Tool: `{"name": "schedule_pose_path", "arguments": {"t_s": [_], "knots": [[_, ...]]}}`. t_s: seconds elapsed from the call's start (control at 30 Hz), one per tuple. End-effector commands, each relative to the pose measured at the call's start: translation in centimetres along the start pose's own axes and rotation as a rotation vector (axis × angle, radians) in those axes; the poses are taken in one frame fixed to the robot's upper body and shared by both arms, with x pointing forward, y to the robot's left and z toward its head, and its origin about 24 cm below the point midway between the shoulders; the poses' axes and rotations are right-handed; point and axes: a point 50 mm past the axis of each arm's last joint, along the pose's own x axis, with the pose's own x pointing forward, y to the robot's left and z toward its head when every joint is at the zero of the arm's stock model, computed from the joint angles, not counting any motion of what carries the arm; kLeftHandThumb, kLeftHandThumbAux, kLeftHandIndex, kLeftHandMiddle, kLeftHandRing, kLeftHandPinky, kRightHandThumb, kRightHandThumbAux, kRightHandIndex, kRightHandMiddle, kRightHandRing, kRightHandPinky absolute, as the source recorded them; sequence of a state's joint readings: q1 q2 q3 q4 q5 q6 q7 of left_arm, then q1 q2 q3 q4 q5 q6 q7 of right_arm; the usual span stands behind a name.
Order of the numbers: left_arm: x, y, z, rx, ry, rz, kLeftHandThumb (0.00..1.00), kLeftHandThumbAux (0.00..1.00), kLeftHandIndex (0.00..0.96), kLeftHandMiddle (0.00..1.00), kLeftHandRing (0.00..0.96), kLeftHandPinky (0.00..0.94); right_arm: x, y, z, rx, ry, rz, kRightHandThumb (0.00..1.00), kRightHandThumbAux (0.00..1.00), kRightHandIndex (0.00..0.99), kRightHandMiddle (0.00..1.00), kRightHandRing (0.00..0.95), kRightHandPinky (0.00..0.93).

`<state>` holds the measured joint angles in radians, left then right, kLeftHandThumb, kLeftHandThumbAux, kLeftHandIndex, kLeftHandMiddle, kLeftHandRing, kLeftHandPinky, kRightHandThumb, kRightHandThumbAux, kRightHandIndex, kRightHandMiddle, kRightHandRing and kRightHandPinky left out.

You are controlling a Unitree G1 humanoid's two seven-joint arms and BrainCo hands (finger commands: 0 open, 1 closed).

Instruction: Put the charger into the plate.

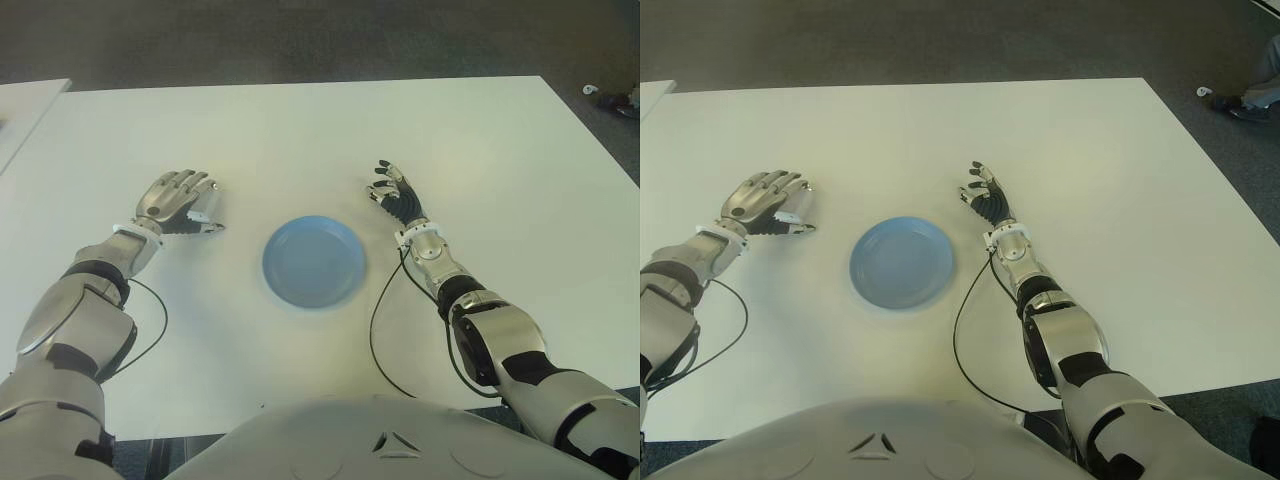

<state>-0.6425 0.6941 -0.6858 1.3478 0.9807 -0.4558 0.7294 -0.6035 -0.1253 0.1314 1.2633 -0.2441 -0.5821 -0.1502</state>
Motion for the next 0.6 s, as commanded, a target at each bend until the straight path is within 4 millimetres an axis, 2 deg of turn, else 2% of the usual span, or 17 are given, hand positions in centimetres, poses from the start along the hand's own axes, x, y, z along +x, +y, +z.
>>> {"name": "schedule_pose_path", "arguments": {"t_s": [0.03,0.27,0.6], "knots": [[-0.5,-0.5,-0.6,0.031,0.021,-0.071,0.269,0.279,0.0,0.0,0.0,0.0,-3.1,2.1,-4.4,-0.006,0.2,0.112,0.241,0.613,0.058,0.179,0.261,0.35],[-0.4,-0.8,-0.5,0.03,0.039,-0.104,0.286,0.298,0.0,0.0,0.0,0.0,-3.1,2.0,-4.4,-0.013,0.198,0.114,0.226,0.618,0.06,0.198,0.285,0.38],[0.0,-1.8,0.4,-0.096,0.122,-0.187,0.302,0.32,0.0,0.0,0.0,0.045,-3.2,2.1,-4.4,-0.021,0.194,0.118,0.204,0.603,0.057,0.211,0.296,0.365]]}}
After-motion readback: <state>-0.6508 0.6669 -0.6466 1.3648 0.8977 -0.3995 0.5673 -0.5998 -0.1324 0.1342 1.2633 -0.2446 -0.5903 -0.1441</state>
